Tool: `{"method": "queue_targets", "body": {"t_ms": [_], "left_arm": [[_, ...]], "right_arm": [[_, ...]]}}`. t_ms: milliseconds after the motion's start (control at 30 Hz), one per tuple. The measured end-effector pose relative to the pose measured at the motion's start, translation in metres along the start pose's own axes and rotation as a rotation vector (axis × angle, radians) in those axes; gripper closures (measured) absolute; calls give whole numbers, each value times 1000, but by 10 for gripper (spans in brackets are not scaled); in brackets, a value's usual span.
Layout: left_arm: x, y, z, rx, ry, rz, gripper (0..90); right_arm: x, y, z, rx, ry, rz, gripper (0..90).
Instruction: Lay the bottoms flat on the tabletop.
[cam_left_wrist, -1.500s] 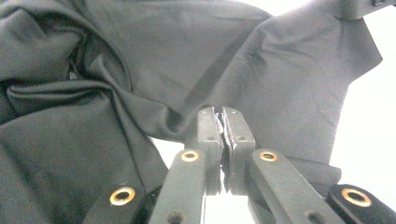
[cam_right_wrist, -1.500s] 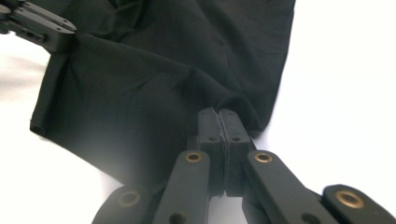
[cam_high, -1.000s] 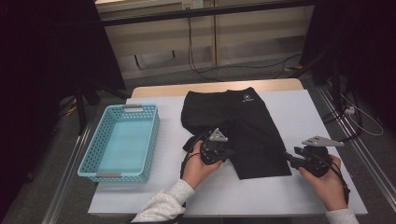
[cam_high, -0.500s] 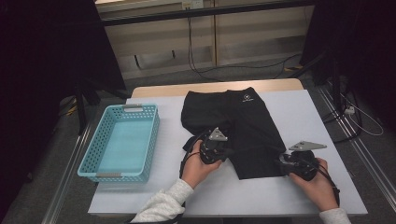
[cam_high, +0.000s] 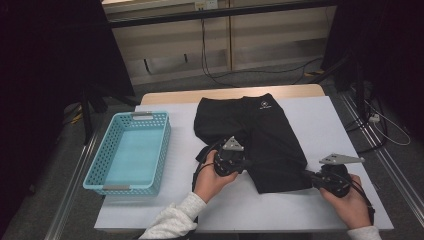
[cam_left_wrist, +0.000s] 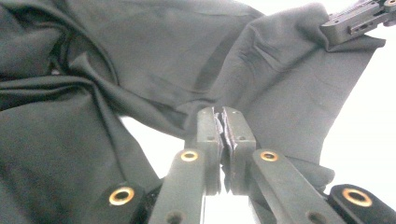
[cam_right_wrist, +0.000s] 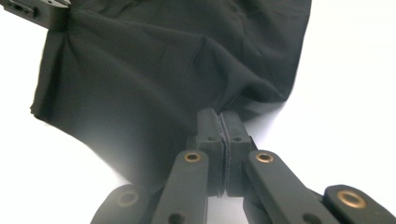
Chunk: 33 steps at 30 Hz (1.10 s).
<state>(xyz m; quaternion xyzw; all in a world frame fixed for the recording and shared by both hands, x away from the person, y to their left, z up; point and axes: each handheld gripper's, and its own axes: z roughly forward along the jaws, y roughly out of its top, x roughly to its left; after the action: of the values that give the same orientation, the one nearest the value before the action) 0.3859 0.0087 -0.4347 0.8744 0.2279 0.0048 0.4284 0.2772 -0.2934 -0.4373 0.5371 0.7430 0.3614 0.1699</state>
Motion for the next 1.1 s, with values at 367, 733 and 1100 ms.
{"method": "queue_targets", "body": {"t_ms": [367, 733, 1100], "left_arm": [[-11, -5, -1, 23, -26, 16, 819], [4, 0, -12, -32, 38, 21, 520], [19, -1, -23, -62, 66, -11, 300]], "right_arm": [[2, -27, -24, 48, 4, 59, 822], [-13, -11, 1, 25, -91, 106, 644], [-21, -10, 1, 72, -57, 66, 900]]}}
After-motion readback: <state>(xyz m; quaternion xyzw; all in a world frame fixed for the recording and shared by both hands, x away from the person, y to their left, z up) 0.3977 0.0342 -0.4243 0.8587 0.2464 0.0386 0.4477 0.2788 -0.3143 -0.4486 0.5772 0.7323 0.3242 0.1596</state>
